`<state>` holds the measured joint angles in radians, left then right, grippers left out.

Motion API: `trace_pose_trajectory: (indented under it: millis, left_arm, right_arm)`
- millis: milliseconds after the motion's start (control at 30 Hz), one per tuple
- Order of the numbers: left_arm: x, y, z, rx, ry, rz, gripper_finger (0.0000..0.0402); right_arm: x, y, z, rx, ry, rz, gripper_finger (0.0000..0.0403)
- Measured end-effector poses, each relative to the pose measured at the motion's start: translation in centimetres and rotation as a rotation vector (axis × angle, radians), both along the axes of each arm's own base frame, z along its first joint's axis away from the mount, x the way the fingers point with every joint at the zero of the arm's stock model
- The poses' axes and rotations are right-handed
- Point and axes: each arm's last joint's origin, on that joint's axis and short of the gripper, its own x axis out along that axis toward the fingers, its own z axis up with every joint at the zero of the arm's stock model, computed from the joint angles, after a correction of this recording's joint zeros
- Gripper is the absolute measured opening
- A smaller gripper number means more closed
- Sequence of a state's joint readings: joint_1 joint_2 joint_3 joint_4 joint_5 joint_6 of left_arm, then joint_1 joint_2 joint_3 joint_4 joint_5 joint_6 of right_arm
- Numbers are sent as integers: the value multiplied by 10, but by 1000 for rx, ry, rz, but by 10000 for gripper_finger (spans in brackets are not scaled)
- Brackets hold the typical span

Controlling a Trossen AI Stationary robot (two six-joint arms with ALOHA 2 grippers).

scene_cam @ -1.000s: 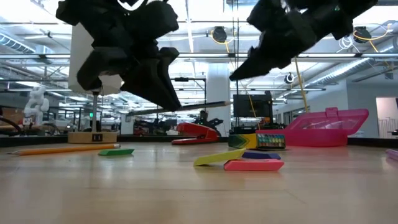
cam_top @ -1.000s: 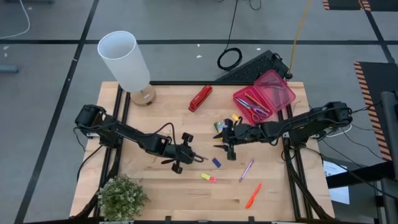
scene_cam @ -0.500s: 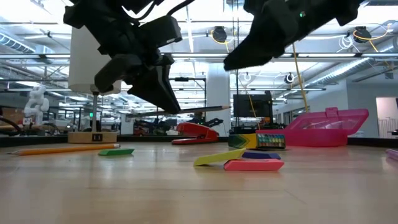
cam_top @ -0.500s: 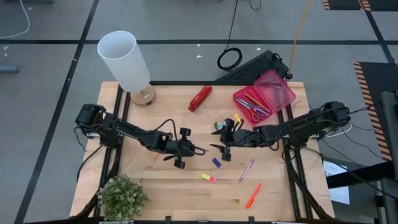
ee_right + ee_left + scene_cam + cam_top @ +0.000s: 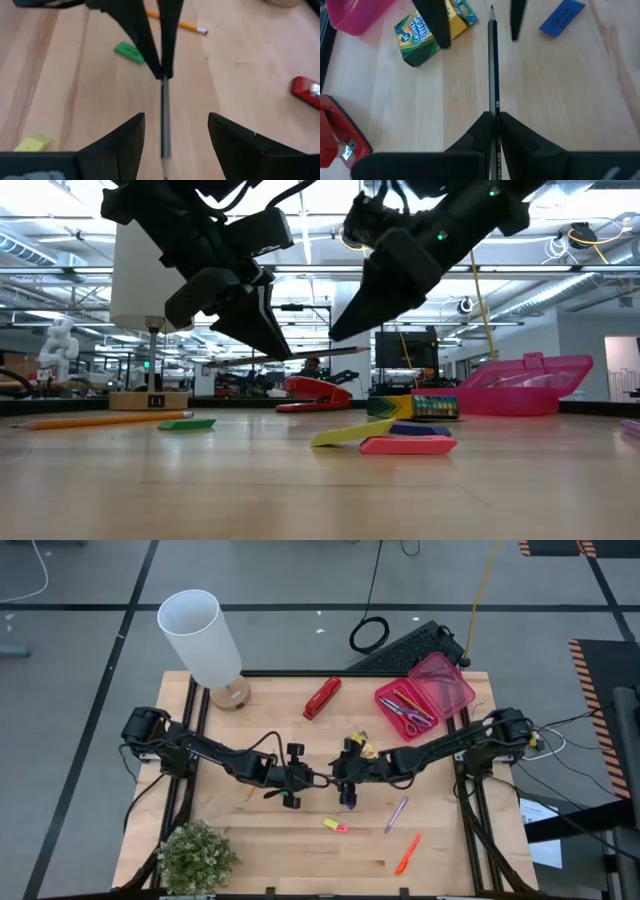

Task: Pack school essentials
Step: Put the black pencil into the pink supply box

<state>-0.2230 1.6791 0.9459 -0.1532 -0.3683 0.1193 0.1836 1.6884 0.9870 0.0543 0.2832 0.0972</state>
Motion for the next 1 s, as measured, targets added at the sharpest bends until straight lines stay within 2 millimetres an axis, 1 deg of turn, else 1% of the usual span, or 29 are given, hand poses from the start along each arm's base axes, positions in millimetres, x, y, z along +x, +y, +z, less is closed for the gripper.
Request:
trace_pose_trajectory:
  millis: [200,300,367,500,733,800,900,1000]
  left_arm:
    - [0,-1,0,-13,-4,11,35]
    - [0,-1,0,-13,-4,10,35]
    - [0,-2,0,-13,-4,9,35]
    - [0,-2,0,-13,-4,9,35]
    - [0,-2,0,-13,-5,8,35]
    - [0,-2,0,-12,-5,10,35]
    - [0,-2,0,-30,-11,30,38]
    - [0,-3,0,-76,-28,77,61]
  right_arm:
    - [6,-4,-14,6,41,-27,210]
    - [7,-6,-17,1,53,-30,208]
    - [7,-6,-17,4,55,-25,199]
    - [7,-7,-17,36,58,2,155]
    - [7,-7,-17,38,58,4,42]
    - [7,-7,-17,42,59,8,17]
    - [7,-6,-17,41,62,8,16]
    - [5,-7,-14,25,75,16,28]
